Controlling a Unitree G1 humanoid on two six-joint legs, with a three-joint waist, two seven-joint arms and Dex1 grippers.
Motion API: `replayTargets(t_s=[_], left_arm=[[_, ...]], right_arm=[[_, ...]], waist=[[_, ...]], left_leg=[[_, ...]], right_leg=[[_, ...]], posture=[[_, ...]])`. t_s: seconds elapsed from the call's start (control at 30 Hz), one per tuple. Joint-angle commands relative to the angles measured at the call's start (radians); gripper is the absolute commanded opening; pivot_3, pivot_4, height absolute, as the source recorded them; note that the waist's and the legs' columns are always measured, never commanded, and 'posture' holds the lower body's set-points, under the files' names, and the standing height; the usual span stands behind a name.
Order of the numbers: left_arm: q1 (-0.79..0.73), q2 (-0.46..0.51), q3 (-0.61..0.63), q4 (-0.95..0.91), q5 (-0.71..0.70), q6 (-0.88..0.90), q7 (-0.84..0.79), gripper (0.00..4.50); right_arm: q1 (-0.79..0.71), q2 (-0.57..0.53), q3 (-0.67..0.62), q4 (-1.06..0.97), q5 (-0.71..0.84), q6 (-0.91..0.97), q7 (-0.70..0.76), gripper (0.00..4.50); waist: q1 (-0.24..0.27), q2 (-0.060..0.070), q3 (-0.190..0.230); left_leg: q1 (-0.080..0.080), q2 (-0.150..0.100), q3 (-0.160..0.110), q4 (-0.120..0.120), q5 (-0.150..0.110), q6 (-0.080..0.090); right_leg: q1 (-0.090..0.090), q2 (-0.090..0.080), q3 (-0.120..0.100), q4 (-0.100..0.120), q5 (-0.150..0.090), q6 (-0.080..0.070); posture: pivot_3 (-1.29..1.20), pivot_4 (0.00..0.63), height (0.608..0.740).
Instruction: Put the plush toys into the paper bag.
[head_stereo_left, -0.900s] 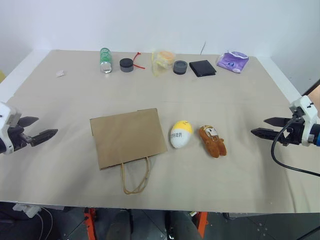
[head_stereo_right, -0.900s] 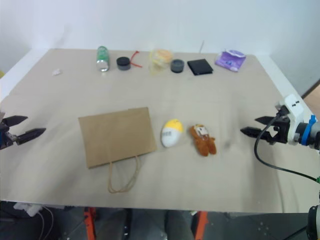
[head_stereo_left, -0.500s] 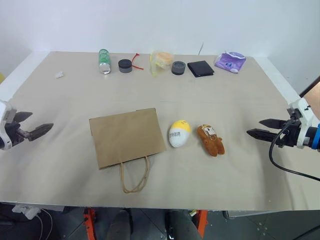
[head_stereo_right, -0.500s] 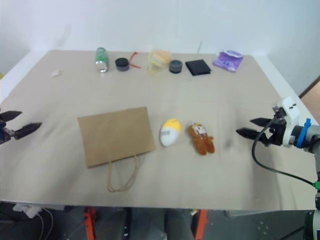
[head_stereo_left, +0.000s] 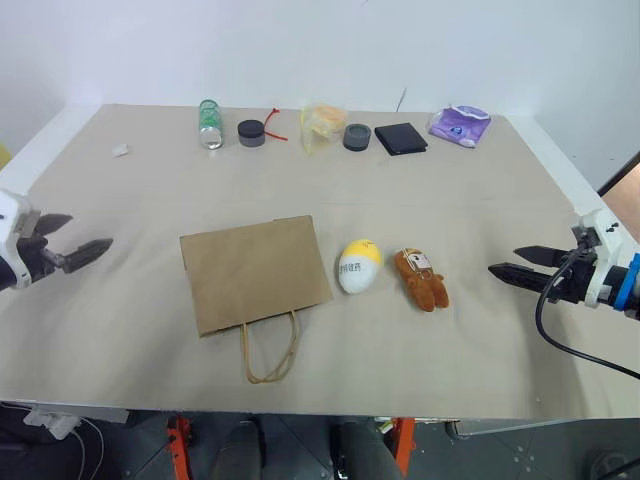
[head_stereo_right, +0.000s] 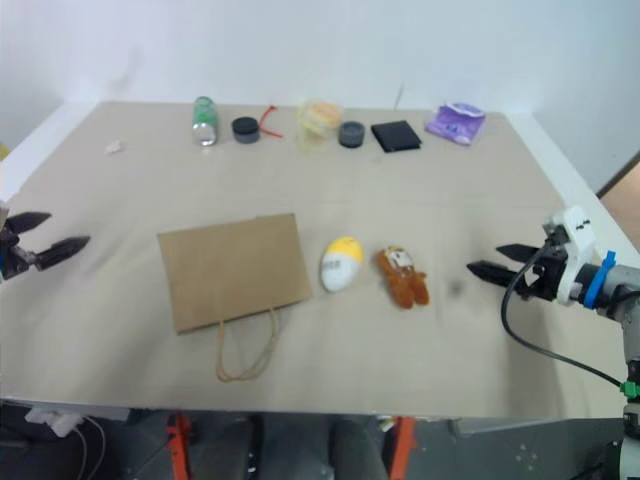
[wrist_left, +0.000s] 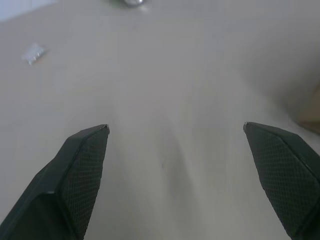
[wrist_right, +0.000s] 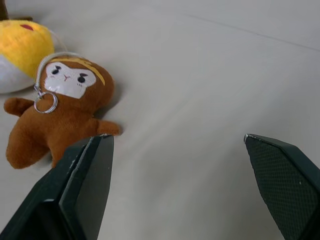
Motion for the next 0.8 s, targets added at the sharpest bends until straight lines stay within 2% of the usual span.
replayTargets(t_s=[0.03, 0.1, 0.17, 0.23, 0.3, 0.5, 0.6, 0.7, 0.8], left_arm=[[-0.025, -0.022, -0.021, -0.128, 0.002, -0.106, -0.023, 4.45], [-0.023, -0.045, -0.060, -0.216, 0.008, -0.158, -0.053, 4.45], [-0.028, -0.068, -0.101, -0.285, 0.031, -0.228, -0.066, 4.45], [-0.026, -0.094, -0.152, -0.330, 0.123, -0.392, -0.040, 4.45], [-0.024, -0.122, -0.179, -0.368, 0.144, -0.500, -0.043, 4.45], [0.040, -0.158, -0.203, -0.396, 0.109, -0.700, -0.098, 4.45], [0.120, -0.163, -0.205, -0.439, 0.075, -0.795, -0.137, 4.45], [0.190, -0.173, -0.207, -0.439, 0.077, -1.016, -0.166, 4.45], [0.227, -0.160, -0.238, -0.417, 0.072, -1.145, -0.184, 4.45]], right_arm=[[0.000, 0.008, -0.064, -0.205, 0.144, 0.045, 0.083, 4.50], [0.007, 0.010, -0.066, -0.351, 0.250, 0.117, 0.137, 4.50], [0.014, 0.012, -0.037, -0.465, 0.285, 0.126, 0.158, 4.50], [0.024, 0.016, -0.001, -0.560, 0.304, 0.123, 0.180, 4.50], [0.034, 0.014, 0.028, -0.627, 0.320, 0.121, 0.209, 4.50], [0.053, 0.012, 0.054, -0.693, 0.311, 0.057, 0.254, 4.50], [0.076, 0.014, 0.061, -0.695, 0.282, 0.018, 0.253, 4.50], [0.114, 0.020, 0.069, -0.704, 0.241, -0.030, 0.238, 4.50], [0.143, 0.024, 0.064, -0.721, 0.230, -0.048, 0.219, 4.50]], waist=[[0.000, 0.000, 0.000], [0.000, 0.000, 0.000], [0.000, 0.000, 0.000], [0.001, -0.001, -0.001], [0.001, -0.002, -0.001], [0.000, -0.002, -0.001], [0.001, -0.002, -0.001], [0.001, -0.002, -0.001], [0.002, -0.002, -0.001]], left_leg=[[0.000, 0.000, 0.000, 0.000, 0.000, 0.000], [0.000, 0.001, 0.001, 0.001, 0.000, 0.000], [0.000, 0.001, 0.001, 0.001, 0.000, 0.000], [0.000, 0.002, 0.000, 0.003, 0.000, 0.000], [0.001, 0.002, 0.001, 0.004, 0.000, 0.000], [0.003, 0.003, 0.009, 0.006, 0.000, 0.001], [0.003, 0.004, 0.010, 0.007, 0.000, 0.001], [0.003, 0.004, 0.012, 0.007, -0.001, 0.001], [0.003, 0.005, 0.013, 0.007, -0.001, 0.001]], right_leg=[[0.000, 0.000, 0.001, 0.000, 0.000, 0.000], [0.000, 0.001, 0.002, 0.000, 0.001, 0.001], [0.000, 0.002, 0.004, 0.001, 0.002, 0.001], [0.001, 0.005, 0.006, 0.001, 0.002, 0.002], [0.002, 0.005, 0.007, 0.001, 0.002, 0.002], [0.001, 0.005, 0.015, 0.001, 0.006, 0.004], [0.001, 0.005, 0.016, 0.001, 0.006, 0.004], [0.000, 0.005, 0.017, 0.001, 0.007, 0.004], [0.000, 0.005, 0.017, 0.001, 0.007, 0.004]], posture=[[0.00, 0.150, 0.740], [0.00, 0.150, 0.740], [0.00, 0.150, 0.740], [0.00, 0.150, 0.740], [0.00, 0.150, 0.740], [0.00, 0.150, 0.740], [0.00, 0.150, 0.740], [0.00, 0.150, 0.740], [0.00, 0.150, 0.740]])
